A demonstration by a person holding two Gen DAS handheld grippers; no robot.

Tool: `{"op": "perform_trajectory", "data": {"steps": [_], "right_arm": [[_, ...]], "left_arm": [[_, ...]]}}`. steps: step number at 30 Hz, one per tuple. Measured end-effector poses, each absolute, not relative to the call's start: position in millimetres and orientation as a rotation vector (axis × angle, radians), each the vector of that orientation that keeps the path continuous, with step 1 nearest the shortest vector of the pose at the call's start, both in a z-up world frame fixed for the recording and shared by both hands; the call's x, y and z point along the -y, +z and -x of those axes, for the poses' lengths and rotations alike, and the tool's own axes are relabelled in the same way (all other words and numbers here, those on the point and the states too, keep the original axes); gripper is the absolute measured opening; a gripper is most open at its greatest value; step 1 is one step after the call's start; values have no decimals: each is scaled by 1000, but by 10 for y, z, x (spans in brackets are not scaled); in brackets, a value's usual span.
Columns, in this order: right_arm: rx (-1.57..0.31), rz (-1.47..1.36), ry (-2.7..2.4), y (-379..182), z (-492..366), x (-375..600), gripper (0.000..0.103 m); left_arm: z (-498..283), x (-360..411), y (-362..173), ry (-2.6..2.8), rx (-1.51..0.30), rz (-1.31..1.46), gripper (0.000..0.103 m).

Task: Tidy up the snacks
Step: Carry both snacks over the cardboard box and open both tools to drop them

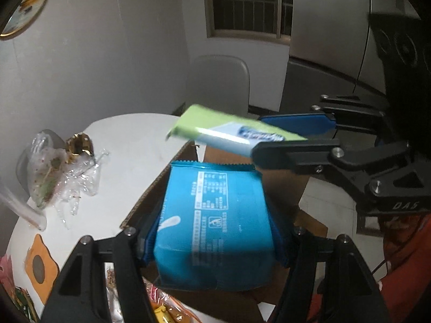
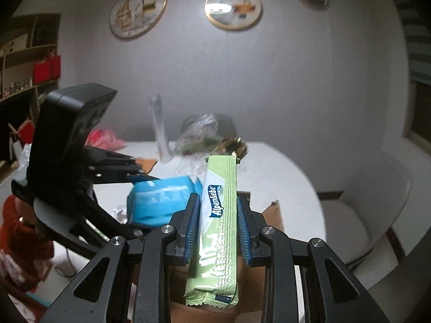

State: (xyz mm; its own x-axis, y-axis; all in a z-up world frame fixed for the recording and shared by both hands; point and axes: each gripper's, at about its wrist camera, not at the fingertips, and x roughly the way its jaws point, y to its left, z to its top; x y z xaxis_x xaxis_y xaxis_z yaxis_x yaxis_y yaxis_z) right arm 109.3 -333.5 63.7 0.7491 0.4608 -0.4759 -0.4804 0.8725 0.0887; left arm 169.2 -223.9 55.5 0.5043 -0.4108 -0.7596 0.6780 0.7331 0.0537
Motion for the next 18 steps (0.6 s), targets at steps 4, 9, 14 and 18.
{"op": "perform_trajectory", "data": {"steps": [4,9,14,18], "right_arm": [[-596,24,578,602,-1274,3345,23],[-662,33,610,518,-1380,3249,23],[-758,37,623,295,-1522,3120,25],[-820,5,639,171,-1613,3117,43]], "left_arm": [[-1735,2330,452,-670,-832,-402,63],[-1803,2393,328,-672,-871,-410,63],[-1857,2454,162,-657,-923,-442,67],[-1821,2412,193,-641,-899,-448,90]]}}
